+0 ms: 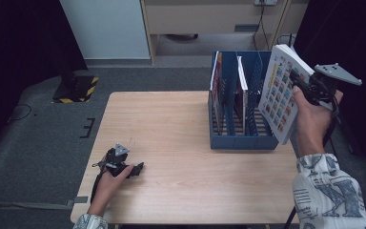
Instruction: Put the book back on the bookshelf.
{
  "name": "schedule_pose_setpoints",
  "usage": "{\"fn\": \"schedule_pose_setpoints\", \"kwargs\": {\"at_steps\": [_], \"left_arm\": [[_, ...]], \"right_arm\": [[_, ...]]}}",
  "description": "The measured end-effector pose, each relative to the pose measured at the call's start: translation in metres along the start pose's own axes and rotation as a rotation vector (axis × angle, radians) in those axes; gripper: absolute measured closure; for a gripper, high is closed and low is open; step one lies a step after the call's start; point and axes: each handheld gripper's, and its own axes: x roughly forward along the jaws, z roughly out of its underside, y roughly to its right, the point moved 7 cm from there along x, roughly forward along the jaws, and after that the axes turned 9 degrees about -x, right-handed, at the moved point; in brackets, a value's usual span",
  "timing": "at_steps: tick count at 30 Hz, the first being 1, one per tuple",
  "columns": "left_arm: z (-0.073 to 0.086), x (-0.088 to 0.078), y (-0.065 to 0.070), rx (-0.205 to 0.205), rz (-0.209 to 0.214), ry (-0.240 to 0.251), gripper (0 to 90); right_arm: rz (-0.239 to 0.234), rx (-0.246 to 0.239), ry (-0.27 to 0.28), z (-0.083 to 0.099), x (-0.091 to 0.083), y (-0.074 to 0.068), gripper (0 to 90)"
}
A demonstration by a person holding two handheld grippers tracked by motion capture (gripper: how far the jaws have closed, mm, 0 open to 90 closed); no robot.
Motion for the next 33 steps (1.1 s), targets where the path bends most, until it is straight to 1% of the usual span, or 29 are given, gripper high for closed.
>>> {"fn": "schedule_pose_setpoints", "kwargs": {"at_steps": [2,3,4,8,13,19,21,22,25,27,29,33], "left_arm": [[0.000,0.000,0.000,0.000,0.000,0.000,0.0],[0.000,0.000,0.000,-0.003,0.001,0.003,0.0],[0.000,0.000,0.000,-0.004,0.000,0.004,0.0],[0.000,0.000,0.000,-0.004,0.000,0.003,0.0],[0.000,0.000,0.000,-0.004,0.000,0.004,0.0],[-0.001,0.001,0.000,-0.003,-0.001,0.005,0.0],[-0.001,0.001,0.000,-0.003,-0.002,0.005,0.0],[-0.001,0.001,0.000,-0.003,-0.002,0.005,0.0],[-0.001,0.001,0.000,-0.003,-0.002,0.005,0.0],[-0.001,0.001,0.000,-0.004,-0.002,0.005,0.0],[-0.001,0.001,0.000,-0.005,-0.002,0.005,0.0],[-0.001,0.001,0.001,-0.008,-0.003,0.005,0.0]], "right_arm": [[0.009,-0.016,-0.009,0.000,0.008,-0.001,73.8],[0.012,-0.015,-0.012,0.000,0.011,-0.001,73.8],[0.019,-0.012,-0.017,0.001,0.016,-0.001,73.8],[0.031,0.001,-0.018,0.001,0.025,0.000,73.8],[0.044,0.004,-0.025,0.003,0.036,0.002,73.8],[0.056,0.030,-0.009,0.001,0.049,0.006,73.8],[0.059,0.029,-0.007,0.002,0.050,0.006,73.8],[0.060,0.013,-0.009,0.003,0.054,0.000,73.8],[0.061,-0.005,-0.010,0.003,0.058,-0.005,73.8],[0.068,-0.004,-0.008,0.003,0.059,-0.005,73.8],[0.064,0.019,-0.002,0.006,0.064,-0.005,73.8],[0.064,0.018,-0.004,0.011,0.070,-0.009,73.8]]}}
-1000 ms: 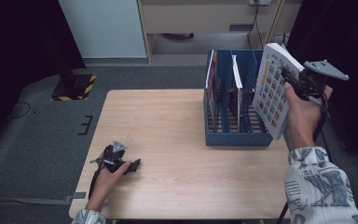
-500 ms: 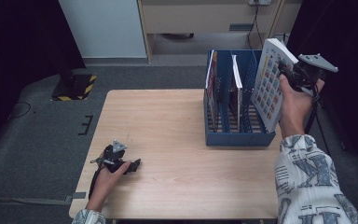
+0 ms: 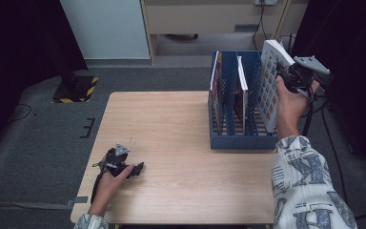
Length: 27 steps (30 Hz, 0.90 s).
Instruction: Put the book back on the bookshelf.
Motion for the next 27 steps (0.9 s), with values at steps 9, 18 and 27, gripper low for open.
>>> {"fn": "schedule_pose_setpoints", "kwargs": {"at_steps": [9,18,27], "left_arm": [[0.000,0.000,0.000,0.002,-0.003,-0.003,0.0],[0.000,0.000,0.000,0.000,-0.005,-0.003,0.0],[-0.001,0.001,0.001,-0.002,-0.009,-0.003,0.0]], "right_arm": [[-0.015,0.010,0.012,0.009,0.005,-0.002,73.8],[-0.020,0.004,0.025,0.007,0.005,-0.003,73.8],[-0.009,0.021,0.034,0.011,0.009,0.000,73.8]]}}
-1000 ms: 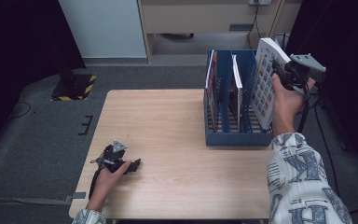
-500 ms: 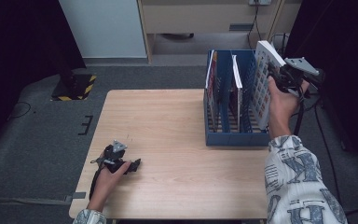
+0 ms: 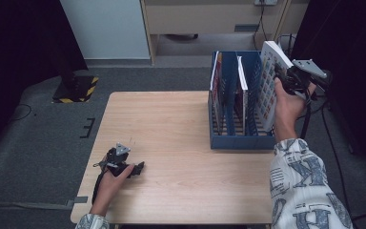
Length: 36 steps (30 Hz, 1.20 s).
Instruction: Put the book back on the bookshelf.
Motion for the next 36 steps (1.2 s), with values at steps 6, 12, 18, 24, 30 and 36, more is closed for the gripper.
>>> {"fn": "schedule_pose_setpoints", "kwargs": {"at_steps": [6,12,18,24,30,36], "left_arm": [[0.000,0.000,0.002,0.006,0.006,0.001,0.0],[0.001,0.000,0.002,0.007,0.005,0.001,0.0],[0.001,0.000,0.002,0.006,0.006,0.001,0.0],[0.000,0.000,0.002,0.007,0.008,0.000,0.0],[0.001,0.000,0.002,0.006,0.008,0.000,0.0],[0.000,0.000,0.002,0.007,0.008,0.000,0.0]], "right_arm": [[-0.003,0.013,0.000,0.007,0.003,0.001,73.8],[-0.012,0.021,-0.003,0.015,0.003,0.003,73.8],[-0.005,0.032,0.007,0.016,0.002,0.006,73.8],[-0.003,0.041,0.001,0.021,0.004,0.005,73.8],[-0.007,0.029,-0.007,0.028,0.006,0.002,73.8],[-0.007,0.032,-0.014,0.035,0.008,0.002,73.8]]}}
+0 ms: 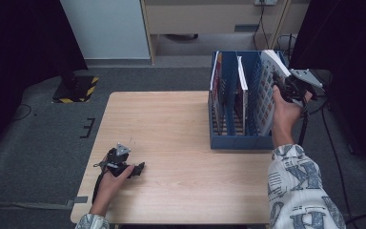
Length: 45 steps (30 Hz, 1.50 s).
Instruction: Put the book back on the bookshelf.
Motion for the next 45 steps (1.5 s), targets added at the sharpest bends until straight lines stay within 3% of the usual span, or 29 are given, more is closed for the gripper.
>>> {"fn": "schedule_pose_setpoints", "kwargs": {"at_steps": [14,18,26,45], "left_arm": [[0.000,0.000,0.000,0.007,0.004,-0.004,0.0],[0.000,0.000,0.001,0.011,0.009,-0.004,0.0],[0.000,0.000,0.001,0.012,0.011,-0.004,0.0],[0.000,0.000,0.001,0.011,0.011,-0.003,0.0]], "right_arm": [[-0.013,-0.010,0.004,0.010,0.005,-0.002,73.8],[-0.010,-0.048,-0.019,0.014,0.007,-0.007,73.8],[-0.007,-0.040,-0.028,0.019,0.010,-0.004,73.8],[-0.074,-0.023,-0.040,0.031,0.004,-0.002,72.7]]}}
